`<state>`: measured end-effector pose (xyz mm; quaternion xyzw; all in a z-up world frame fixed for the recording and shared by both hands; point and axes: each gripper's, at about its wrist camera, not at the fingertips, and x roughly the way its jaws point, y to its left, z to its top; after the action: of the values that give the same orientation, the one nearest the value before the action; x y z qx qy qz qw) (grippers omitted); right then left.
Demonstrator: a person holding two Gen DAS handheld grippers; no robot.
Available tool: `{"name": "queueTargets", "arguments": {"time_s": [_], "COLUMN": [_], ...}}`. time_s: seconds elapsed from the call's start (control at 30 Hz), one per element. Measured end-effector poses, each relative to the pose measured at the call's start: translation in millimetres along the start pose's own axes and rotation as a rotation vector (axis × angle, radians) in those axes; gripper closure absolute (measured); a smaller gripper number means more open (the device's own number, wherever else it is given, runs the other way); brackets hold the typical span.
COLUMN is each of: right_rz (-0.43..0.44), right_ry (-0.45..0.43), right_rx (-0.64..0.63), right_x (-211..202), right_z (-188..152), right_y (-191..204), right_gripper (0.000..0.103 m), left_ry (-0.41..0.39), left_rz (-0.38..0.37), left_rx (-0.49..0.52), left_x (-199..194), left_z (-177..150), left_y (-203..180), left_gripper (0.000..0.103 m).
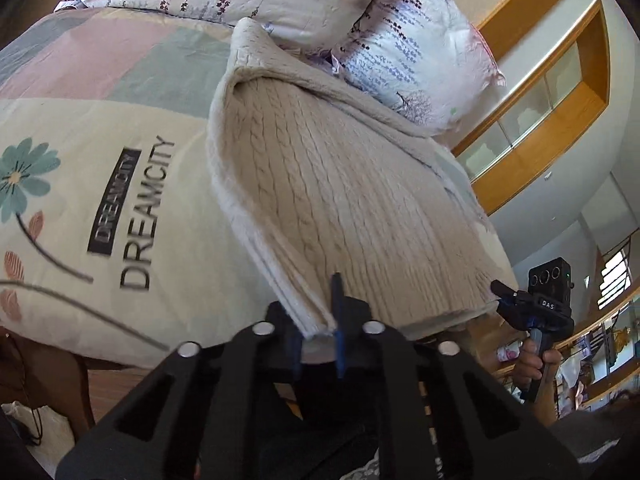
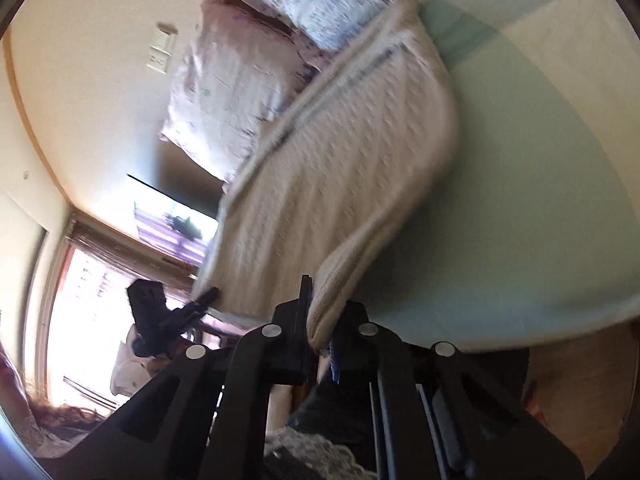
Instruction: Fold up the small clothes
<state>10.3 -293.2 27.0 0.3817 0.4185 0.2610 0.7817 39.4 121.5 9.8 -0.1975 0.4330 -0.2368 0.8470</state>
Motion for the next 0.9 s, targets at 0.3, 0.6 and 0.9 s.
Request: {"name": "queueTargets", "arguments": {"time_s": [0.3, 0.6, 0.9], "right_rz": [0.147, -0.247, -0.151], "right_ry": [-0.379, -0.401, -0.528], "right_rx": [-0.147, -0.033, -0.106], "right_x": [-10, 107, 78], "right_z": [141, 287, 269], "right_y": [56, 1, -14], "right_gripper": [0.096, 0.078, 0.003], "left_ry": [-0.294, -0.202, -0.069], "left_rz": [0.1, 0.336, 0.121], "left_rx": [0.102, 0.059, -0.161], "left_x": [-12, 120, 105], "left_z": [163, 307, 259], "left_y": [-3, 31, 104], "left_gripper": [0.098, 0.07, 0.033]}}
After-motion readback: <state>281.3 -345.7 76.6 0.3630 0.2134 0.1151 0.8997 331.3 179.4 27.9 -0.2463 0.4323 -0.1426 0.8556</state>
